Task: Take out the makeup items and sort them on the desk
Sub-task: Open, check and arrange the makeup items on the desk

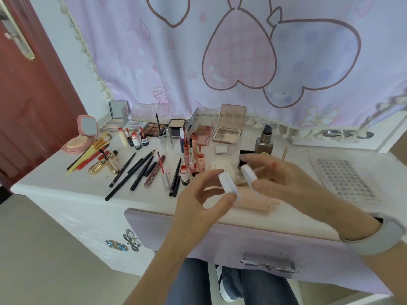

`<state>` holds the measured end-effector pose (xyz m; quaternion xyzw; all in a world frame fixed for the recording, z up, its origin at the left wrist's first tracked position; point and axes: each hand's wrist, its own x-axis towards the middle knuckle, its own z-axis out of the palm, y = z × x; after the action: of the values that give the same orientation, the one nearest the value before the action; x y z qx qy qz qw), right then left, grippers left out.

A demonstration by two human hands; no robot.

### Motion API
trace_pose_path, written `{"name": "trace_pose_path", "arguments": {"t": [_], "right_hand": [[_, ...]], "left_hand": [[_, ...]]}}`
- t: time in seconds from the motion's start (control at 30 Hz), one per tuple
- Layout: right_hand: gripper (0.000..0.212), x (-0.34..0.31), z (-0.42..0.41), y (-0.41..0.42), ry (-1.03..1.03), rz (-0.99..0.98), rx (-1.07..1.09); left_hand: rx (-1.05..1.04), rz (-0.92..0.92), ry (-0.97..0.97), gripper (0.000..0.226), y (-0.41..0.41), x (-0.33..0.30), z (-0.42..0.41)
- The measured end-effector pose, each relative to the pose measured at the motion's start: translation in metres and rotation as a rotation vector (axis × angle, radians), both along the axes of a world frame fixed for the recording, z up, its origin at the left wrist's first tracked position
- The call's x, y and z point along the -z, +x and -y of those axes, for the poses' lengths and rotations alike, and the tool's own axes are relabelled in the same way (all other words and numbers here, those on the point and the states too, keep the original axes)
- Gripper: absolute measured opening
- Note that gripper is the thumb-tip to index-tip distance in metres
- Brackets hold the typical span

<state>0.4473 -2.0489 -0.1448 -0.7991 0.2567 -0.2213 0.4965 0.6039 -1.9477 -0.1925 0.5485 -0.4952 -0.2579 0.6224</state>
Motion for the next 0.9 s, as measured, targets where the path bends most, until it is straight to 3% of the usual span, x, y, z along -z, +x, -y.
{"name": "trace_pose_path", "arguments": {"t": [0.13,0.3,0.43,0.57,0.67,0.77,0.9], "right_hand": [[0.039,-0.031,0.036,-0.015,-0.001,0.243,0.08],[0.026,-0.059,0.114,-0.017,-0.034,0.315,0.278],[0.026,-0.046,0.163,-0.005,-0.055,0.141,0.383],[0.027,-0.007,0.194,0.008,-0.193,-0.202,0.416],[0.026,0.03,0.202,0.014,-0.317,-0.367,0.416],[0.024,0.055,0.206,0.013,-0.44,-0.498,0.358],[0.029,0.068,0.21,0.008,-0.452,-0.55,0.357]], "left_hand": [[0.033,-0.059,0.053,0.044,0.013,-0.035,0.026],[0.05,-0.073,0.157,0.042,0.031,-0.098,0.101],[0.034,-0.046,0.255,0.046,0.037,-0.116,0.163],[0.123,0.297,0.421,0.057,0.035,-0.105,0.226],[0.235,0.379,0.564,0.063,0.039,-0.082,0.26],[0.308,0.502,0.611,0.046,0.042,-0.061,0.28],[0.377,0.686,0.625,0.073,0.044,-0.038,0.294]]}}
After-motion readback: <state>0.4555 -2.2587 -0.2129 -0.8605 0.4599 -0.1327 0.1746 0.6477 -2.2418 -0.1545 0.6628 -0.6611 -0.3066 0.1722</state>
